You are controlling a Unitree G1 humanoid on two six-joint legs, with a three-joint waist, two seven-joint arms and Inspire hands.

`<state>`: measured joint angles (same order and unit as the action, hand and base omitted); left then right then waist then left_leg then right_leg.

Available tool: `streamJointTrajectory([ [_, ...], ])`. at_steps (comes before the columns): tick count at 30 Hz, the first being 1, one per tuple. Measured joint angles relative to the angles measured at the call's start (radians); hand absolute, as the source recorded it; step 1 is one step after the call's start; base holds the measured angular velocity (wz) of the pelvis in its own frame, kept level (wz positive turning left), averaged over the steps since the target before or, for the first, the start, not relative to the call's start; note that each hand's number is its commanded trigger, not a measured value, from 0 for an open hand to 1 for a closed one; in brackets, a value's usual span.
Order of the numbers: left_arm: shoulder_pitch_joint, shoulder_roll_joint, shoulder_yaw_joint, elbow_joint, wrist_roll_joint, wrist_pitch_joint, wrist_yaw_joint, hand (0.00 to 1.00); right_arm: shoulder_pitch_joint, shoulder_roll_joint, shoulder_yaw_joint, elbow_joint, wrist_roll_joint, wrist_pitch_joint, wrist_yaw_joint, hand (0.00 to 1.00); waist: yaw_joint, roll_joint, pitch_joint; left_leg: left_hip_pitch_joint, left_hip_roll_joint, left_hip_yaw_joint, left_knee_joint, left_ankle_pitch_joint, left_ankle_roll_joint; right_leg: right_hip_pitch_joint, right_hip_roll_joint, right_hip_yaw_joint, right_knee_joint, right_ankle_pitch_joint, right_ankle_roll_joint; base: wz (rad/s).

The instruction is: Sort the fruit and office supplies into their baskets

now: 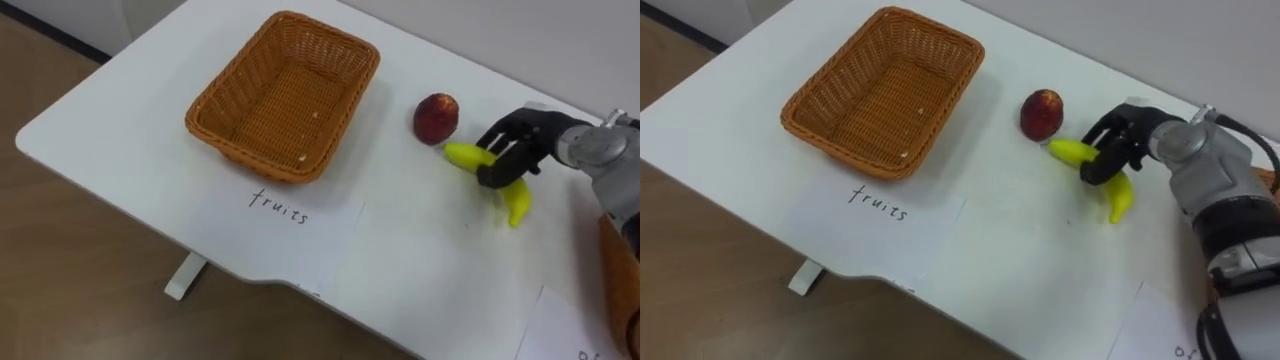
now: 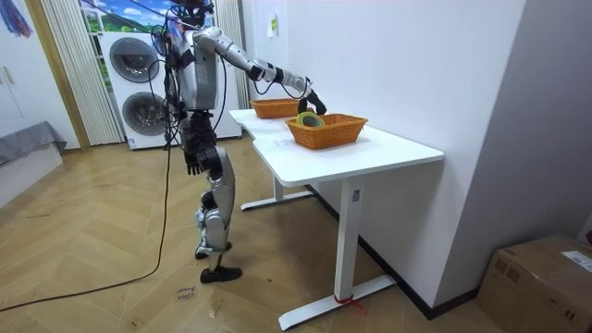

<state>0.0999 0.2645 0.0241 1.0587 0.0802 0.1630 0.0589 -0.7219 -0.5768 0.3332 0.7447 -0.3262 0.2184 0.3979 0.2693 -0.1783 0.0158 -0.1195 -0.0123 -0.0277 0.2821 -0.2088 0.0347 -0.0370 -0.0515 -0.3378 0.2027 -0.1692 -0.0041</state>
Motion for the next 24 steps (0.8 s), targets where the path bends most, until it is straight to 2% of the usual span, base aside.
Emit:
streamJointTrajectory([
  [5, 0.018, -0.003, 0.037, -0.001, 0.000, -0.004, 0.003, 0.00, 0.000, -0.003, -0.003, -0.105, -0.007, -0.002, -0.009, 1.00, -0.033, -0.002, -0.0058, 0.039, -0.001, -0.002, -0.011, 0.000, 0.000, 0.040, 0.001, 0.002, -0.007, 0.000, 0.000, 0.00],
  [6, 0.024, -0.003, 0.056, -0.002, 0.000, -0.004, 0.005, 0.00, 0.000, -0.004, -0.003, -0.132, -0.007, -0.001, -0.010, 1.00, -0.040, -0.003, -0.0094, 0.045, -0.001, -0.002, -0.014, 0.000, 0.000, 0.048, 0.002, 0.001, -0.014, 0.000, 0.001, 0.00],
  [8, 0.037, -0.003, 0.064, -0.009, -0.001, -0.004, 0.015, 0.00, 0.000, -0.006, -0.005, -0.180, -0.007, 0.001, -0.010, 1.00, -0.050, 0.000, -0.0107, 0.058, -0.001, -0.002, -0.017, 0.000, 0.000, 0.060, 0.003, 0.001, -0.017, 0.001, 0.001, 0.00],
  [10, 0.068, -0.012, 0.077, -0.059, -0.001, -0.003, 0.021, 0.00, 0.000, -0.009, -0.017, -0.259, -0.005, 0.001, -0.005, 1.00, -0.071, 0.007, -0.0158, 0.064, 0.000, -0.003, -0.026, 0.001, -0.001, 0.067, 0.002, -0.007, -0.017, 0.001, 0.001, 0.00],
  [15, 0.099, -0.015, 0.080, -0.094, -0.008, -0.004, 0.023, 0.00, 0.007, -0.009, -0.053, -0.380, -0.007, 0.000, 0.001, 1.00, -0.076, 0.014, -0.0176, 0.100, -0.001, -0.002, -0.050, 0.009, -0.004, 0.091, 0.002, -0.006, -0.018, 0.001, 0.001, -0.01],
  [24, 0.116, -0.029, 0.080, -0.096, -0.011, -0.009, 0.026, 0.00, 0.007, -0.009, -0.053, -0.428, -0.037, -0.001, 0.011, 1.00, -0.072, 0.016, -0.0181, 0.123, -0.001, -0.006, -0.060, 0.013, -0.004, 0.108, 0.002, -0.011, -0.017, 0.000, 0.001, 0.00],
])
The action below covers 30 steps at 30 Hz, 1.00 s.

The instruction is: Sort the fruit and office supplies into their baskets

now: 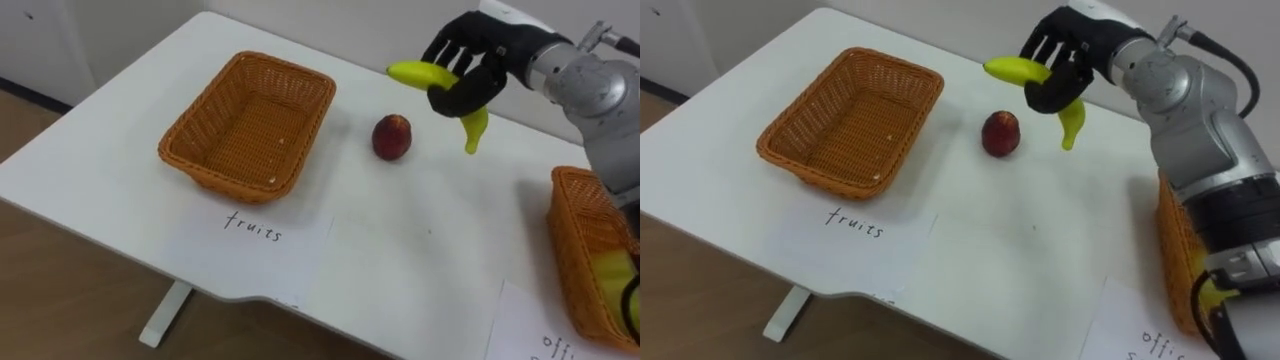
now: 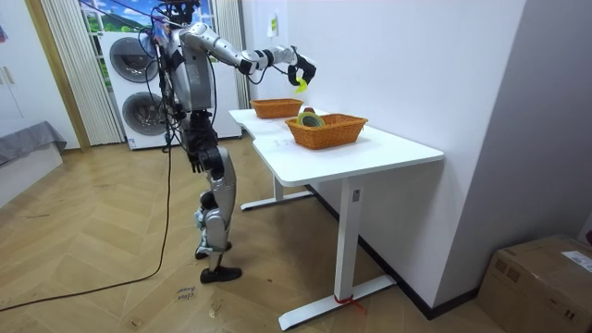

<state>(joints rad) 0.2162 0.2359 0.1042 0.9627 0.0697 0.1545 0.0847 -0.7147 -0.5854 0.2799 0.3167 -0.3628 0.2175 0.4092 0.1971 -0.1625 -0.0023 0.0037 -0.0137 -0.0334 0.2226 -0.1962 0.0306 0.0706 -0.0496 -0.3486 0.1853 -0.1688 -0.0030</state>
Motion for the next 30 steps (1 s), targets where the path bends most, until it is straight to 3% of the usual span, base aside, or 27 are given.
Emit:
streamJointTrajectory([
  [6, 0.012, 0.000, -0.012, 0.002, 0.000, -0.002, 0.019, 0.00, 0.000, 0.000, 0.007, -0.017, -0.002, -0.003, -0.007, 1.00, 0.004, -0.003, 0.0014, 0.003, 0.000, -0.002, -0.003, 0.000, 0.000, 0.001, -0.001, -0.007, 0.001, 0.000, 0.000, 0.00],
  [10, 0.007, 0.000, -0.011, 0.001, 0.001, -0.002, 0.021, 0.00, 0.000, 0.007, 0.014, -0.031, -0.022, 0.002, -0.008, 1.00, 0.006, -0.018, 0.0120, 0.001, 0.000, -0.002, -0.006, 0.000, 0.000, 0.000, -0.001, -0.009, 0.001, 0.000, 0.001, 0.00],
  [14, 0.003, -0.001, -0.025, 0.000, 0.001, -0.001, 0.021, 0.00, 0.000, 0.026, 0.015, -0.052, -0.045, 0.005, -0.011, 1.00, 0.010, -0.022, 0.0125, 0.002, 0.000, -0.002, -0.009, 0.000, 0.000, -0.001, 0.000, -0.008, 0.000, 0.000, 0.001, 0.00],
  [27, 0.006, -0.003, -0.028, -0.009, 0.010, -0.002, 0.011, 0.00, 0.000, 0.035, 0.022, -0.141, -0.062, 0.013, -0.040, 1.00, 0.090, -0.024, 0.0111, 0.001, -0.003, -0.033, -0.016, 0.000, 0.000, 0.004, 0.000, -0.014, -0.001, 0.000, 0.001, 0.06],
  [30, 0.019, -0.001, -0.029, -0.005, 0.011, -0.002, 0.009, 0.00, 0.000, 0.075, 0.043, -0.141, -0.080, 0.013, -0.065, 1.00, 0.101, -0.024, 0.0124, 0.018, -0.004, -0.035, -0.017, 0.000, 0.001, 0.020, -0.004, -0.011, -0.001, -0.005, 0.008, 0.05],
])
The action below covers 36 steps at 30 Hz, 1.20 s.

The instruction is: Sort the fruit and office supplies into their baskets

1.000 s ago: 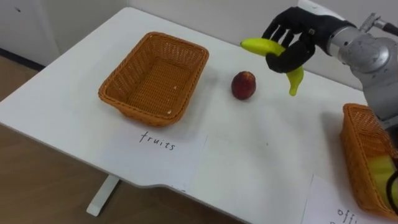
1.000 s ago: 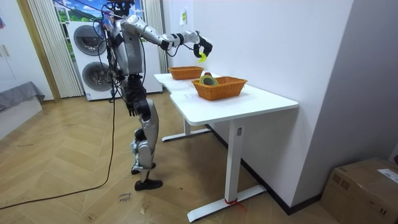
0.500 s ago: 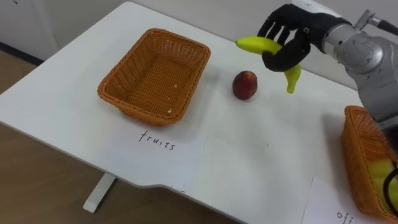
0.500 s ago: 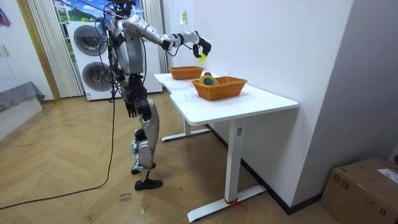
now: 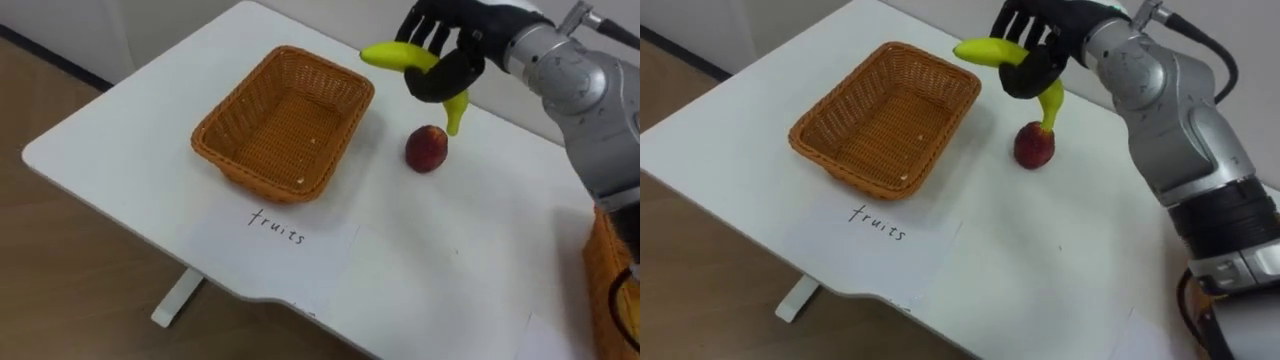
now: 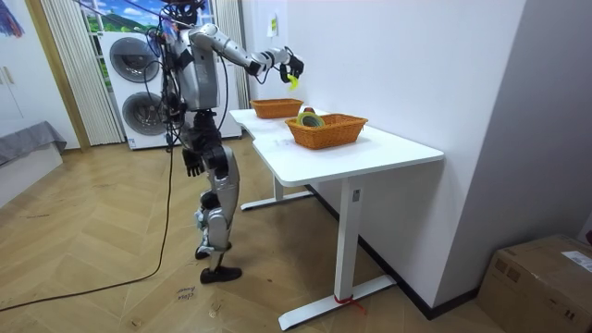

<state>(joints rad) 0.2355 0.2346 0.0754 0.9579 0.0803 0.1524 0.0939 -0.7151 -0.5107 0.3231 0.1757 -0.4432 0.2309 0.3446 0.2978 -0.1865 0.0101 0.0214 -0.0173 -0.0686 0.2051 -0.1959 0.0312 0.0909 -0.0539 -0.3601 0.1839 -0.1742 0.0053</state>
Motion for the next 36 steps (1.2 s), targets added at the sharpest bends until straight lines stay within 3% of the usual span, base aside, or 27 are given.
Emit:
streamJointTrajectory([
  [3, 0.001, 0.000, 0.000, 0.006, 0.000, -0.002, -0.006, 0.00, 0.000, 0.034, 0.023, 0.000, -0.001, -0.002, -0.006, 1.00, 0.004, -0.007, 0.0062, 0.001, -0.001, -0.014, 0.000, 0.000, -0.001, 0.008, -0.001, -0.004, 0.000, -0.004, 0.005, 0.13],
  [7, 0.008, 0.001, 0.000, 0.013, 0.001, -0.002, -0.018, 0.00, 0.000, 0.037, 0.062, 0.000, 0.000, -0.005, -0.007, 1.00, 0.026, -0.017, 0.0116, -0.001, -0.001, -0.019, 0.000, 0.001, -0.002, 0.008, 0.004, -0.002, 0.001, -0.004, 0.006, 0.04],
  [17, 0.011, 0.001, 0.000, 0.042, 0.001, -0.004, -0.041, 0.00, 0.000, 0.046, 0.070, -0.010, -0.044, -0.038, -0.056, 1.00, 0.059, -0.023, 0.0118, -0.015, -0.013, -0.029, 0.006, 0.001, -0.001, 0.006, -0.001, -0.029, 0.001, -0.004, 0.006, 0.02],
  [27, 0.019, 0.002, -0.002, 0.028, 0.001, -0.008, -0.042, 0.00, 0.000, 0.123, 0.095, -0.086, -0.080, -0.050, -0.127, 1.00, 0.067, -0.016, 0.0115, -0.021, -0.013, -0.052, 0.008, 0.002, -0.001, 0.005, -0.003, -0.055, 0.000, -0.005, 0.006, 0.08],
  [36, 0.015, 0.007, -0.002, 0.028, 0.002, -0.008, -0.032, 0.00, 0.000, 0.123, 0.132, -0.099, -0.080, -0.071, -0.171, 1.00, 0.067, -0.012, 0.0120, -0.032, -0.015, -0.057, 0.014, 0.002, 0.000, -0.002, -0.005, -0.054, 0.001, -0.005, 0.007, 0.02],
])
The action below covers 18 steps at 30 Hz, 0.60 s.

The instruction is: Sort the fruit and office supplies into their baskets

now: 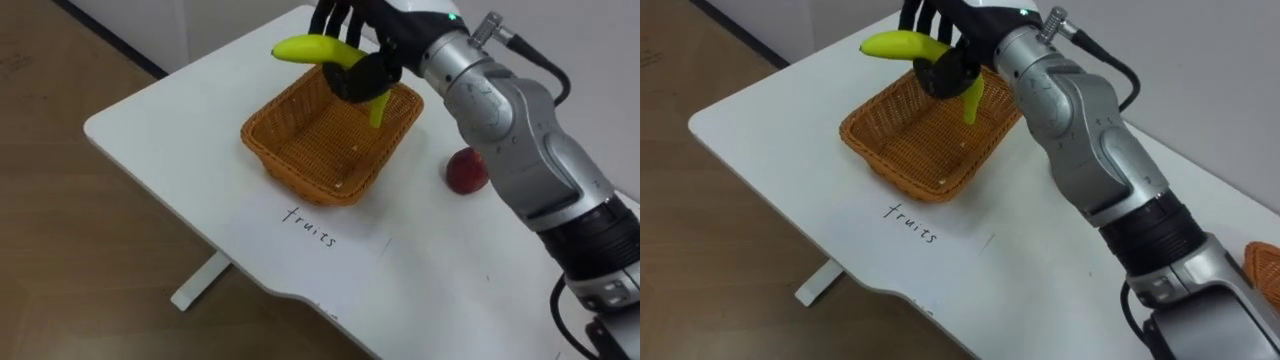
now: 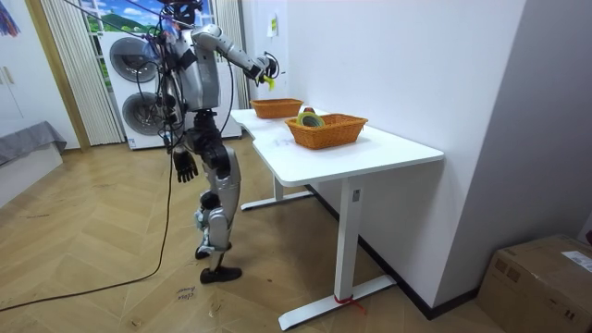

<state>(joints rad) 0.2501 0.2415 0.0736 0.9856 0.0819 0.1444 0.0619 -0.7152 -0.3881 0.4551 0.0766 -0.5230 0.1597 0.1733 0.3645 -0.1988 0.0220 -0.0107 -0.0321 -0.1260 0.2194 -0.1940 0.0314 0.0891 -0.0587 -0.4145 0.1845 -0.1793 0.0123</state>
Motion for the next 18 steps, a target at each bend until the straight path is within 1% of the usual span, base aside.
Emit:
streamJointTrajectory([
  [2, 0.000, 0.000, 0.000, 0.000, 0.000, 0.000, 0.001, 0.00, 0.000, 0.000, 0.000, 0.000, 0.000, -0.001, -0.001, 1.00, 0.000, 0.002, -0.0006, 0.000, 0.000, 0.000, 0.001, 0.000, 0.000, 0.000, 0.000, 0.000, 0.000, 0.000, 0.000, 0.00],
  [3, -0.001, 0.000, 0.000, 0.000, 0.000, 0.000, 0.002, 0.00, 0.000, 0.000, 0.000, 0.000, 0.000, -0.005, -0.003, 0.60, 0.000, 0.003, -0.0002, 0.000, 0.000, 0.001, 0.002, 0.000, 0.000, 0.000, 0.000, 0.000, 0.000, 0.000, 0.000, 0.00],
  [4, 0.000, 0.000, 0.000, 0.002, 0.000, 0.000, 0.005, 0.00, 0.000, 0.000, 0.000, 0.000, 0.001, -0.008, -0.007, 0.34, 0.001, 0.003, 0.0000, 0.000, 0.000, 0.001, 0.003, 0.000, 0.000, 0.000, 0.000, -0.001, 0.000, 0.000, 0.000, -0.03],
  [5, 0.000, 0.000, 0.000, 0.002, 0.000, 0.000, 0.007, 0.00, 0.000, 0.000, 0.000, 0.000, 0.001, -0.009, -0.009, 0.14, 0.001, 0.003, -0.0001, 0.000, 0.000, 0.002, 0.003, 0.000, 0.000, 0.001, 0.000, -0.001, 0.001, 0.000, 0.000, 0.00],
  [6, 0.001, 0.000, 0.000, 0.004, 0.000, 0.000, 0.012, 0.00, 0.000, 0.000, 0.000, -0.001, 0.002, -0.009, -0.011, 0.00, 0.002, 0.004, -0.0003, 0.001, 0.000, 0.002, 0.003, 0.000, 0.000, 0.001, 0.000, -0.001, 0.001, 0.000, 0.000, 0.00],
  [10, 0.001, 0.000, 0.000, 0.015, 0.001, 0.000, 0.016, 0.00, 0.000, 0.000, 0.000, -0.002, 0.002, -0.020, -0.011, 0.00, 0.004, 0.003, -0.0003, 0.001, 0.000, 0.005, 0.004, 0.000, 0.000, 0.001, 0.000, -0.001, 0.001, 0.000, 0.000, 0.00],
  [18, 0.002, 0.000, 0.002, 0.015, 0.001, 0.000, 0.017, 0.00, 0.000, 0.000, 0.000, -0.002, 0.002, -0.020, -0.011, 0.00, 0.004, 0.003, -0.0008, 0.001, 0.000, 0.005, 0.004, 0.000, 0.000, 0.000, 0.000, -0.001, 0.000, 0.000, 0.000, 0.00],
])
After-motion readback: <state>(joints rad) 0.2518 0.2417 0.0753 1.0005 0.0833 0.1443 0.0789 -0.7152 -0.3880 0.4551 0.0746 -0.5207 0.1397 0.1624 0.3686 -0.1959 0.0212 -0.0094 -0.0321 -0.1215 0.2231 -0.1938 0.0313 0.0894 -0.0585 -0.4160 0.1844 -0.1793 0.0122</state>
